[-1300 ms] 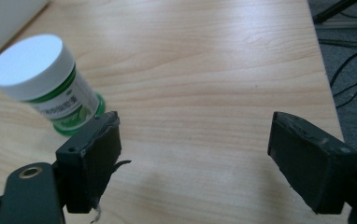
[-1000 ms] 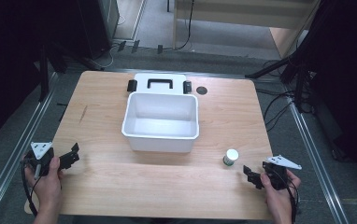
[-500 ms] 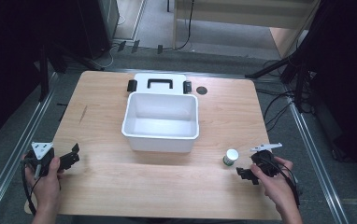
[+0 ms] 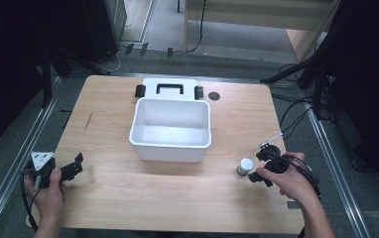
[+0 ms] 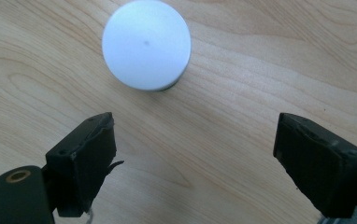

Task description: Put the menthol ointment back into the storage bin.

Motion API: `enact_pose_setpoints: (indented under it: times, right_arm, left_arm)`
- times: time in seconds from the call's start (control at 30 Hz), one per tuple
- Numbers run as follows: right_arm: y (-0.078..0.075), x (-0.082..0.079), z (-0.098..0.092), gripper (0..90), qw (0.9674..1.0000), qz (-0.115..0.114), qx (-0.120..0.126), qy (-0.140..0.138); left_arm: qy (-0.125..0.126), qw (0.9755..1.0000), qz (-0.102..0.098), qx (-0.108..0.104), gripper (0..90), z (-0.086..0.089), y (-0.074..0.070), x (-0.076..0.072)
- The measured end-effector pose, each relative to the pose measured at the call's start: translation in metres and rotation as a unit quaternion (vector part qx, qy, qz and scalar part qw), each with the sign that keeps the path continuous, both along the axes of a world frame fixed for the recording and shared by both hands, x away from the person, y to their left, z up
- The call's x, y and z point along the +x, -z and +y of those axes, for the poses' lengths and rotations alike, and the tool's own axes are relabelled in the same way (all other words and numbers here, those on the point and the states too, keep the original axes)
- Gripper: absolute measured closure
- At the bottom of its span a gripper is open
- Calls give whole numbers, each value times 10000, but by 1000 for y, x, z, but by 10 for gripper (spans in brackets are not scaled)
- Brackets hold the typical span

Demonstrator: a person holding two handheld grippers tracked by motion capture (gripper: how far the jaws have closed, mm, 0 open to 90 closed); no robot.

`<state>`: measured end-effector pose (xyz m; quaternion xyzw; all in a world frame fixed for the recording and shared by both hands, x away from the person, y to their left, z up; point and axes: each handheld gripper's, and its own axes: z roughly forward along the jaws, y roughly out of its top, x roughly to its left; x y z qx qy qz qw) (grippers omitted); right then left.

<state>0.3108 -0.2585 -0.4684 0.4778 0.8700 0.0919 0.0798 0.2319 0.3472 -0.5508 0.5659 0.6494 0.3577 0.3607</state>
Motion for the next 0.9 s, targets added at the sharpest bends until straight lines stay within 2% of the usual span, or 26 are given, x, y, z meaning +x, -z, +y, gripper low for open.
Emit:
enact_pose_setpoints:
  times: [0.13, 0.3, 0.53, 0.67, 0.9]
  right_arm:
    - [-5, 9, 9, 139, 9997, 170, -156, -65]
    - [-4, 16, 21, 147, 9987, 332, -359, -155]
    - [-2, 27, 35, 214, 9985, 420, -322, -128]
    - [-1, 31, 40, 276, 9981, 553, -268, -108]
    - [5, 36, 43, 392, 9966, 725, -393, 18]
  left_arm:
    - [30, 10000, 31, 79, 4, -1, 0, 1]
    - [64, 9997, 117, 191, 4, -4, 0, 2]
    - [72, 9998, 117, 175, 4, -4, 0, 2]
    - [62, 9997, 127, 187, 4, -4, 0, 2]
    - [54, 9997, 134, 200, 5, -4, 0, 2]
